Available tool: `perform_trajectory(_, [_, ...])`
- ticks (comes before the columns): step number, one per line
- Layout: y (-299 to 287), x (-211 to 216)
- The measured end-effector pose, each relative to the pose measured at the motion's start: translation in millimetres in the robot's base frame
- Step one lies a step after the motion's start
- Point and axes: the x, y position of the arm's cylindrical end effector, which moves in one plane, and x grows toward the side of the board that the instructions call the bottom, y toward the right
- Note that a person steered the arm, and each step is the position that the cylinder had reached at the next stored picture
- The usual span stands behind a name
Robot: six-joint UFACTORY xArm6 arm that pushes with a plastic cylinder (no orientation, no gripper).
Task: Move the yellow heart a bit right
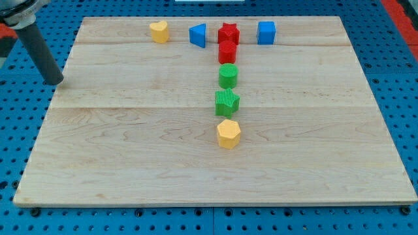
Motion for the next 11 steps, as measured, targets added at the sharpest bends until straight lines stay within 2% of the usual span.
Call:
perform_trajectory(1, [-2,1])
perform_trajectory(2, [-1,36])
perform_trajectory(4, [188,197])
perform_trajectory(5, [242,236])
perform_trajectory(6, [374,188])
perform_trajectory(7, [451,98])
perform_trajectory(8, [486,-13])
perform_trajectory(9, [477,-105])
perform_trajectory(10, [425,-160])
perform_trajectory(11, [415,-190])
